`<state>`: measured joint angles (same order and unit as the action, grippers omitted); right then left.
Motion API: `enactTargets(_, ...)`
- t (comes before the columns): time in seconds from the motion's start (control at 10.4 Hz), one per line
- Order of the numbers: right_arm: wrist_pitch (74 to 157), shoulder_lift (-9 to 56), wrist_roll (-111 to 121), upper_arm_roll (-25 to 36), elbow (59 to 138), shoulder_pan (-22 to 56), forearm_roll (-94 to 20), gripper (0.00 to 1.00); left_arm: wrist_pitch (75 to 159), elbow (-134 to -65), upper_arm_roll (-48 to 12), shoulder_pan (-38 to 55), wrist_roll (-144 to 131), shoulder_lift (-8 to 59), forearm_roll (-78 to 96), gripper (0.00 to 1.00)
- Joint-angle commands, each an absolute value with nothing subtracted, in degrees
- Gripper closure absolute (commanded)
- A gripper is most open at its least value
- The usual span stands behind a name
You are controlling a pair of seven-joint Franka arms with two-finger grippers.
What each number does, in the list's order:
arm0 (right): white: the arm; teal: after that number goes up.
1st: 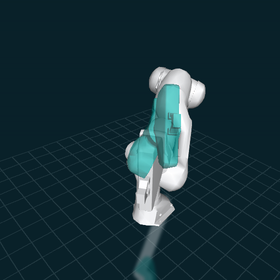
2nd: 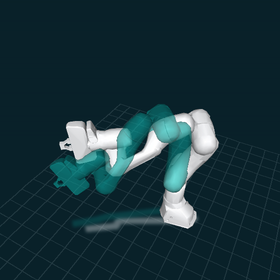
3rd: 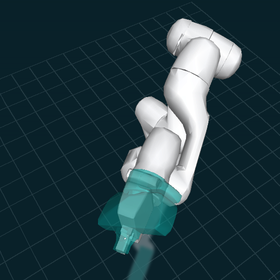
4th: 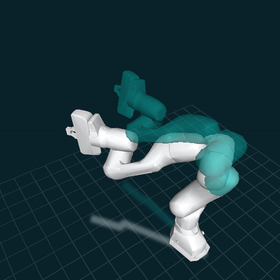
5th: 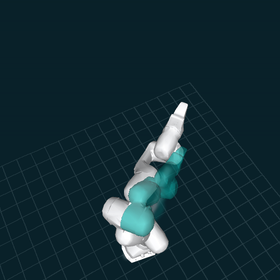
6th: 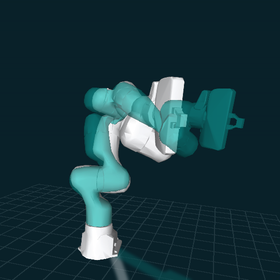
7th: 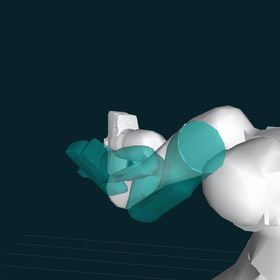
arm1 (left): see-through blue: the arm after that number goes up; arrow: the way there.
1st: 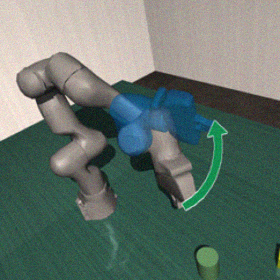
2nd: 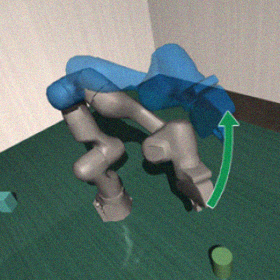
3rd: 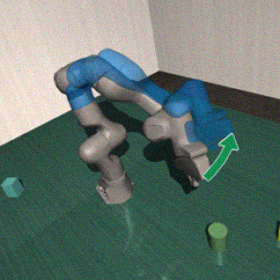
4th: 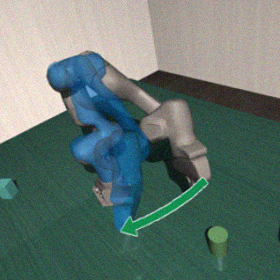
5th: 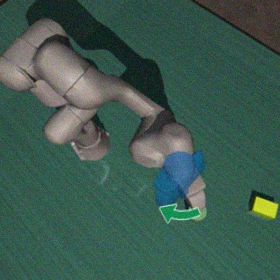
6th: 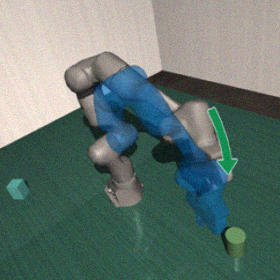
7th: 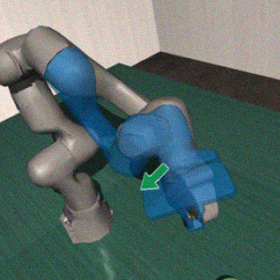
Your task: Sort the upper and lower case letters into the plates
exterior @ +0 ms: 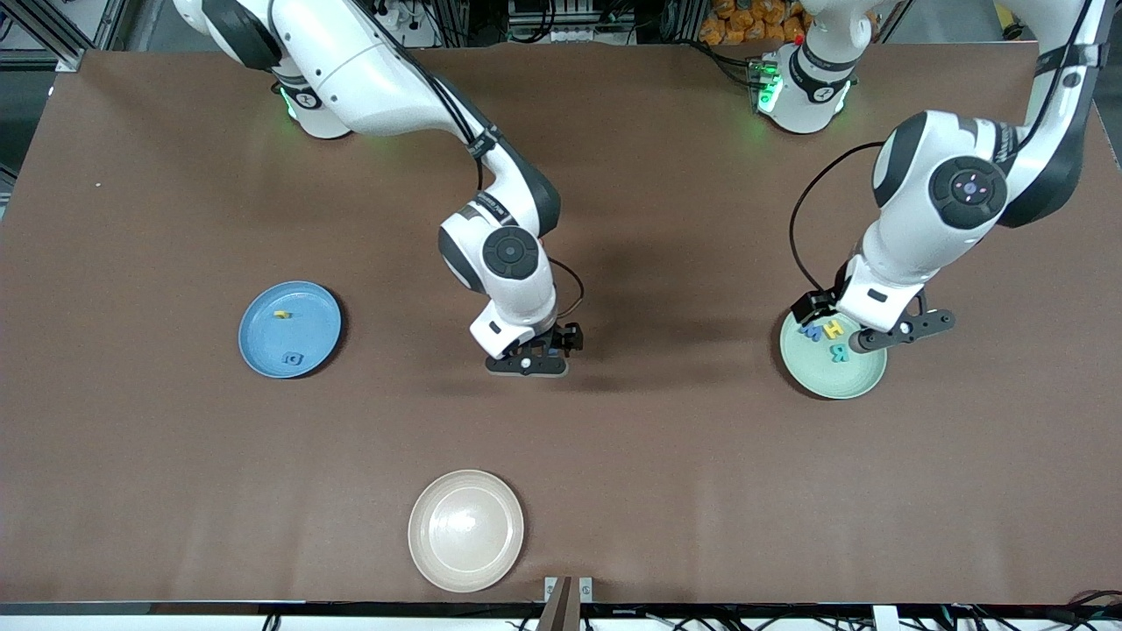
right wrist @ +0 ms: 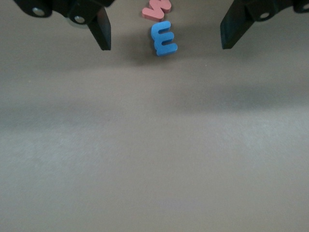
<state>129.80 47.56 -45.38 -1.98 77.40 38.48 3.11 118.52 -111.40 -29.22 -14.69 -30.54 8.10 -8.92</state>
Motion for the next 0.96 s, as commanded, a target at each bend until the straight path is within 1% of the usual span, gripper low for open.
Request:
enactTargets(0.0,130.07,51.14,-48.33,-1.76,74.71,39.19,4.48,0.0,112.26,-105.85,-28.57,-15.2,-24.63,7.47,-7.29,0.0)
enactTargets(0.19,131.39,52.2,-48.25,-1.85,74.62,39.2,4.74,0.0,109.52,-101.8,-26.73,-15.29,-20.93,7.47,-7.21,0.0)
enactTargets(0.67,132.19,53.26,-50.97,-1.85,74.44,40.34,4.4,0.0,106.36,-95.99,-21.8,-14.68,-12.67,7.38,-7.12,0.0)
enactTargets(0.87,132.19,53.7,-51.15,-1.93,74.62,40.52,4.22,0.0,105.21,-95.36,-20.22,-14.5,-10.3,6.69,-7.12,0.0)
